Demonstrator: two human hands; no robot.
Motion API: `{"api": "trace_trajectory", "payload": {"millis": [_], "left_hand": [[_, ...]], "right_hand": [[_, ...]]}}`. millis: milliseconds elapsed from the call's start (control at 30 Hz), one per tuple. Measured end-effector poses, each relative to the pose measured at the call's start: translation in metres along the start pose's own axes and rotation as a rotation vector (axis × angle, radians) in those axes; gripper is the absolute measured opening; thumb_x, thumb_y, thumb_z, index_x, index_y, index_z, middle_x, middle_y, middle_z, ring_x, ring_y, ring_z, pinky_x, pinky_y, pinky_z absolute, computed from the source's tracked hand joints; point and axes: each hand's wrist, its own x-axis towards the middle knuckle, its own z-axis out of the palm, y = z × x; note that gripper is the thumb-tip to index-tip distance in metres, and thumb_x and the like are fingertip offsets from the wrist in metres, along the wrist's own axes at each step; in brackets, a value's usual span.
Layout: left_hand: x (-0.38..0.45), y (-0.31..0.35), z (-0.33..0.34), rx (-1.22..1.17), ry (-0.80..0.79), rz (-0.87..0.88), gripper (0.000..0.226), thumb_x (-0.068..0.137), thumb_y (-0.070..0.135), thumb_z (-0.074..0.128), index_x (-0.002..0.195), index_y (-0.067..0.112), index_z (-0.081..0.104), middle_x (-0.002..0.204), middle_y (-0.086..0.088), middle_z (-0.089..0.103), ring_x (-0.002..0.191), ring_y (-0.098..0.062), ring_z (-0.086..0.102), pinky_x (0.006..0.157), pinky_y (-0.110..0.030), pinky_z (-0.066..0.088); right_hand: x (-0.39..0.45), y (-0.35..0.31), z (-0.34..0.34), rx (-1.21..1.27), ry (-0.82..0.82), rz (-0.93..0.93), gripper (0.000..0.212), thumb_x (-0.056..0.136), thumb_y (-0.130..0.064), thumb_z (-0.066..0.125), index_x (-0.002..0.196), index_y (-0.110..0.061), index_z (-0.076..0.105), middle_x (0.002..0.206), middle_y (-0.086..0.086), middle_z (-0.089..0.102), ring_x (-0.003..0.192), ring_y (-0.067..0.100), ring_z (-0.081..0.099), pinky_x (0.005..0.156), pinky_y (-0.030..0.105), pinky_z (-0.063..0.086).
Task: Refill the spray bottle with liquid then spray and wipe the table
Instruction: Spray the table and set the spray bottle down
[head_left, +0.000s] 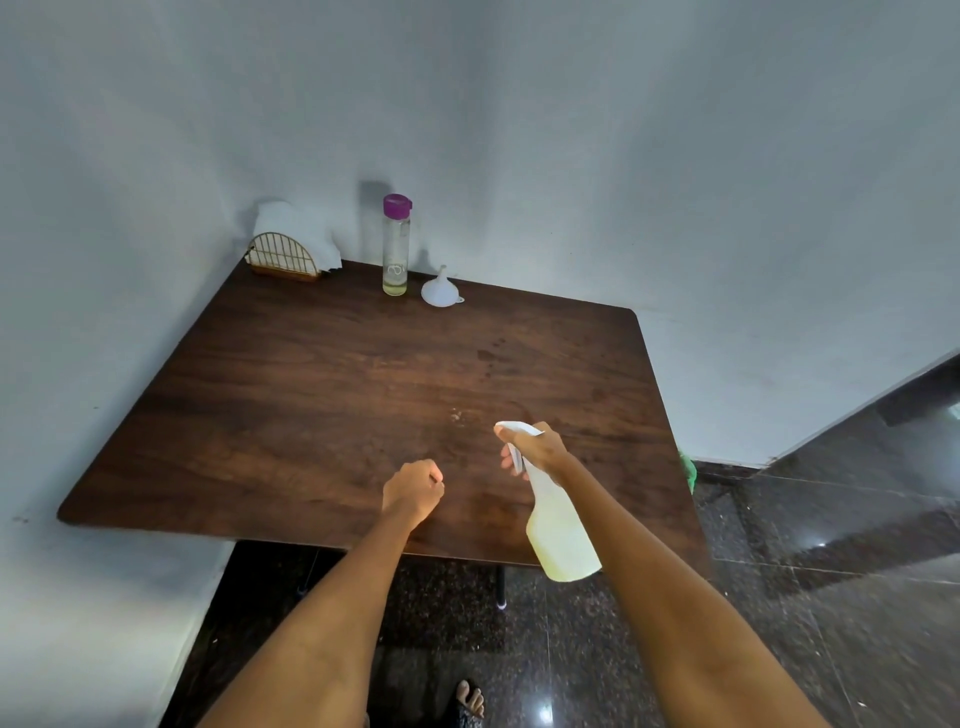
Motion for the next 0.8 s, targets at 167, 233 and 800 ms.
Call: {"api": "trace_trajectory", "payload": {"millis": [167, 233, 800], "left_hand": [[-0.003, -0.002, -0.002, 0.012, -0.006, -0.002, 0.021, 0.092, 0.022, 0.05, 0.108, 0.018, 0.063, 0.11, -0.001, 0.068, 0.103, -0.019, 0.062, 0.085, -0.031, 0.047], [-0.004, -0.001, -0.003, 0.016, -0.001, 0.006, 0.022, 0.092, 0.022, 0.05, 0.109, 0.018, 0.063, 0.111, -0.002, 0.068, 0.103, -0.019, 0.062, 0.085, -0.031, 0.047], [-0.009, 0.006, 0.005, 0.056, -0.051, 0.068, 0.023, 0.092, 0.021, 0.05, 0.112, 0.018, 0.061, 0.113, -0.002, 0.066, 0.104, -0.021, 0.062, 0.088, -0.032, 0.048]], "right_hand": [[-0.003, -0.001, -0.001, 0.034, 0.018, 0.023, 0.042, 0.088, -0.047, 0.055, 0.098, -0.007, 0.063, 0.079, 0.004, 0.066, 0.065, 0.014, 0.064, 0.053, 0.02, 0.048], [-0.003, 0.0, 0.001, 0.034, 0.021, 0.026, 0.043, 0.087, -0.047, 0.055, 0.102, -0.007, 0.062, 0.078, 0.003, 0.066, 0.065, 0.015, 0.064, 0.053, 0.019, 0.048], [-0.022, 0.019, -0.003, -0.135, 0.331, 0.134, 0.047, 0.084, -0.039, 0.053, 0.116, -0.005, 0.057, 0.104, 0.008, 0.068, 0.091, 0.027, 0.067, 0.079, 0.031, 0.053]]}}
